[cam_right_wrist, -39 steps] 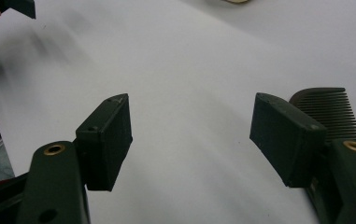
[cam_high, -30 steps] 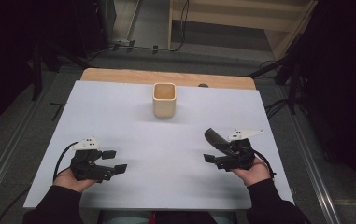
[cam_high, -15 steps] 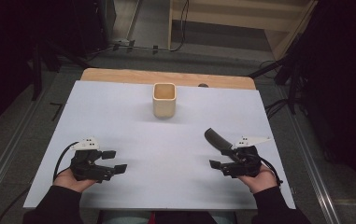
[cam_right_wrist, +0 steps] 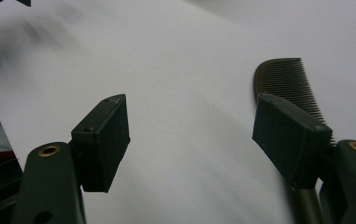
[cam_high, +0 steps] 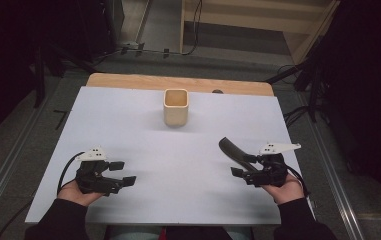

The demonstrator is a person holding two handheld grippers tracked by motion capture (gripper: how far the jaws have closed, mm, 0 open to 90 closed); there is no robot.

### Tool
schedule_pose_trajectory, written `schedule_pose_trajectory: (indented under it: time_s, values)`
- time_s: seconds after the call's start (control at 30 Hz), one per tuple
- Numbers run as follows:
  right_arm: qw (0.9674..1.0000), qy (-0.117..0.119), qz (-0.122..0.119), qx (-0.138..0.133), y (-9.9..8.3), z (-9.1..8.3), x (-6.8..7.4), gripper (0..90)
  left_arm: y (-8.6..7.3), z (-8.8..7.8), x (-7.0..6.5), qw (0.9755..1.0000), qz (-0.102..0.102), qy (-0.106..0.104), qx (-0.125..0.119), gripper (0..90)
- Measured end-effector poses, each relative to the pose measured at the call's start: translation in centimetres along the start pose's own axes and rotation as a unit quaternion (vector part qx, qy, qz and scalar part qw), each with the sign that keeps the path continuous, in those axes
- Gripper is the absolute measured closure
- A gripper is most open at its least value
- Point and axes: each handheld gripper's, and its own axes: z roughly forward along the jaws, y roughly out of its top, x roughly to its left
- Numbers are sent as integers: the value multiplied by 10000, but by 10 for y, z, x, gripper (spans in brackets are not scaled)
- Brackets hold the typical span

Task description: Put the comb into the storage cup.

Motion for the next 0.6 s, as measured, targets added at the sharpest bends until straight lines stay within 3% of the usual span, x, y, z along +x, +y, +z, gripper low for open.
schedule_pose_trajectory:
  time_s: [0.17, 0.6]
  values:
    - [9998, -202, -34, 3, -1, -8, -7, 250, 0, 0, 0, 10000, 9, 6, 11, 232]
    - [9991, -422, 59, 18, -9, -23, -28, 236, 0, 0, 0, 10000, 2, -1, 6, 232]
